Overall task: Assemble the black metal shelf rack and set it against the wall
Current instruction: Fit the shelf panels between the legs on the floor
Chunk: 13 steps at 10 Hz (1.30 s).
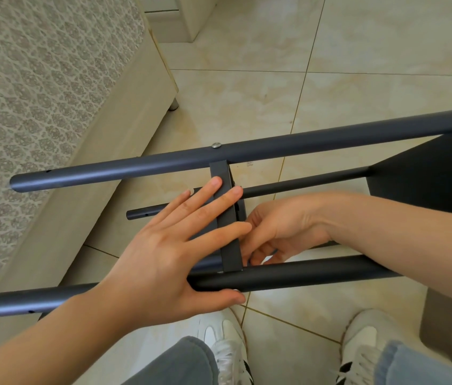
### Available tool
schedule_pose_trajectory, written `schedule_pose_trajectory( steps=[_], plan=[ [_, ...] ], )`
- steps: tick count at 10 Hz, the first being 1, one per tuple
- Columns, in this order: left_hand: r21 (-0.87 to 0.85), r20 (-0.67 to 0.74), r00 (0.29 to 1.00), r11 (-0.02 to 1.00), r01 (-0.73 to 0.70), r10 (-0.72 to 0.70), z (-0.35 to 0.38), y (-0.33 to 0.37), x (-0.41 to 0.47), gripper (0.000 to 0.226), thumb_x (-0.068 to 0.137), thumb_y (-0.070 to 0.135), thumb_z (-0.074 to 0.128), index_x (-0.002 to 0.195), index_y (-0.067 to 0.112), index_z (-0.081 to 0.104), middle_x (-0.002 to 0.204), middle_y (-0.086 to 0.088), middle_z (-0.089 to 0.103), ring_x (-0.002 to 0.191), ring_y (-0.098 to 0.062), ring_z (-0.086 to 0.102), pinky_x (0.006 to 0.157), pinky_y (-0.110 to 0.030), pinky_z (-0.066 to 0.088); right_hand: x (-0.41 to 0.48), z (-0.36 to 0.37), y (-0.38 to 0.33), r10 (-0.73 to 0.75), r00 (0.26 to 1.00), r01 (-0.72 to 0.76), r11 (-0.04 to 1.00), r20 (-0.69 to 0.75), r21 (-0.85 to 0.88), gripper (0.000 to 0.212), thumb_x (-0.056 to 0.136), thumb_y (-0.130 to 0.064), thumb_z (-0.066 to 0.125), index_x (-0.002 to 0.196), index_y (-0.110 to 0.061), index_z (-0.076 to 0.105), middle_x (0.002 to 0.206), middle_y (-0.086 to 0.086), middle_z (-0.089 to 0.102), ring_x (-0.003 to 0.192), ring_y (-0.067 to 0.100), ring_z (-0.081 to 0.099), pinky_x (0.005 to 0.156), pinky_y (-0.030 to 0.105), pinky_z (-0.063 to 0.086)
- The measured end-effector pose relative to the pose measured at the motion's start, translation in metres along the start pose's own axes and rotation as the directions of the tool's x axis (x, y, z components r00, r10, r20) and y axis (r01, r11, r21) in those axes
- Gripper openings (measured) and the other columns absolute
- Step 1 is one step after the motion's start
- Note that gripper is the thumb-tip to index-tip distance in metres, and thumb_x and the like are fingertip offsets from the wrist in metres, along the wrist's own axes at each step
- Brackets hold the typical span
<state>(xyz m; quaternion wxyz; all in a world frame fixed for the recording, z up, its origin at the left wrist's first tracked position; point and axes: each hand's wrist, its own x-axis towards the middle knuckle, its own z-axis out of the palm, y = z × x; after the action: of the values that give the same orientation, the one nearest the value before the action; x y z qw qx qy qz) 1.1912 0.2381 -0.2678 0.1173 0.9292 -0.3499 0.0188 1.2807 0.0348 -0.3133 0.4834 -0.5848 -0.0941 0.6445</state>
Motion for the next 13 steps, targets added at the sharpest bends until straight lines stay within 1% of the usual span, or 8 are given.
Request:
schedule_pose_trajectory(
  steps=[3,5,6,7,8,10,11,13],
  plan=[
    [-0.021,0.006,1.000,1.000,0.010,-0.010,-0.0007,0.0001,0.0009,0.075,0.081,0.068,0.068,0.141,0.025,0.057,0.163,-0.001,0.031,0.154,-0.024,0.019,0.117,-0.059,0.032,-0.0018,0.0053,-0.0022,-0.001,1.000,0.000,0.999,-0.023,-0.050,0.007,0.093,-0.017,0.065,0.092,-0.015,0.073,0.081,0.002,0.072,0.075,0.014,0.067,0.077,0.030,0.054],
    [-0.018,0.007,1.000,1.000,0.016,-0.016,-0.0014,-0.0005,0.0020,0.076,0.080,0.069,0.067,0.141,0.025,0.057,0.163,0.000,0.031,0.154,-0.023,0.018,0.118,-0.057,0.031,-0.0057,0.0001,-0.0029,0.000,1.000,-0.001,0.998,-0.018,-0.057,0.008,0.092,-0.018,0.066,0.089,-0.017,0.073,0.085,0.002,0.071,0.083,0.016,0.065,0.077,0.028,0.053],
    [-0.023,0.007,1.000,1.000,0.014,-0.014,-0.0015,0.0002,0.0017,0.076,0.080,0.069,0.067,0.141,0.025,0.057,0.163,0.000,0.032,0.154,-0.023,0.018,0.118,-0.057,0.031,-0.0036,0.0020,-0.0019,0.007,1.000,-0.009,0.998,-0.025,-0.067,0.009,0.091,-0.018,0.066,0.086,-0.018,0.074,0.080,0.001,0.071,0.077,0.014,0.066,0.075,0.029,0.054],
    [-0.018,0.008,1.000,1.000,0.014,-0.014,-0.0022,0.0005,0.0018,0.076,0.080,0.069,0.067,0.141,0.025,0.058,0.163,0.000,0.032,0.154,-0.023,0.018,0.118,-0.057,0.032,-0.0020,0.0040,-0.0012,0.008,1.000,-0.009,0.998,-0.024,-0.058,0.009,0.091,-0.018,0.067,0.086,-0.020,0.074,0.084,0.002,0.072,0.077,0.013,0.068,0.077,0.032,0.055],
    [-0.021,0.008,1.000,1.000,0.016,-0.015,-0.0026,0.0001,0.0018,0.076,0.079,0.069,0.069,0.141,0.025,0.058,0.163,0.000,0.031,0.154,-0.023,0.018,0.117,-0.058,0.033,0.0002,0.0037,-0.0008,-0.012,1.000,0.011,0.999,-0.019,-0.034,0.011,0.091,-0.015,0.067,0.100,-0.016,0.073,0.103,0.008,0.071,0.092,0.020,0.067,0.086,0.037,0.055],
    [-0.028,0.001,1.000,1.000,0.008,-0.008,-0.0025,-0.0017,0.0026,0.076,0.079,0.068,0.070,0.141,0.026,0.058,0.163,0.001,0.032,0.154,-0.023,0.019,0.116,-0.059,0.034,-0.0036,-0.0018,-0.0032,-0.017,1.000,0.017,0.999,0.000,-0.045,0.010,0.090,-0.013,0.067,0.087,-0.018,0.075,0.088,0.002,0.072,0.085,0.015,0.065,0.076,0.028,0.054],
    [-0.029,0.000,1.000,1.000,0.008,-0.008,-0.0022,-0.0021,0.0032,0.076,0.079,0.068,0.070,0.142,0.026,0.057,0.163,0.001,0.031,0.154,-0.023,0.019,0.116,-0.059,0.034,-0.0006,0.0006,-0.0034,0.005,1.000,-0.007,0.999,-0.027,-0.047,0.014,0.090,-0.015,0.068,0.080,-0.020,0.076,0.083,0.002,0.071,0.075,0.014,0.064,0.077,0.030,0.054],
    [-0.035,-0.001,1.000,0.999,0.008,-0.008,-0.0024,-0.0022,0.0030,0.077,0.079,0.068,0.070,0.142,0.026,0.056,0.163,0.001,0.031,0.154,-0.023,0.019,0.116,-0.059,0.033,-0.0018,0.0014,-0.0036,-0.007,1.000,0.007,1.000,0.000,-0.005,0.009,0.091,-0.013,0.067,0.094,-0.016,0.075,0.098,0.007,0.071,0.086,0.018,0.066,0.086,0.035,0.054]
  ],
)
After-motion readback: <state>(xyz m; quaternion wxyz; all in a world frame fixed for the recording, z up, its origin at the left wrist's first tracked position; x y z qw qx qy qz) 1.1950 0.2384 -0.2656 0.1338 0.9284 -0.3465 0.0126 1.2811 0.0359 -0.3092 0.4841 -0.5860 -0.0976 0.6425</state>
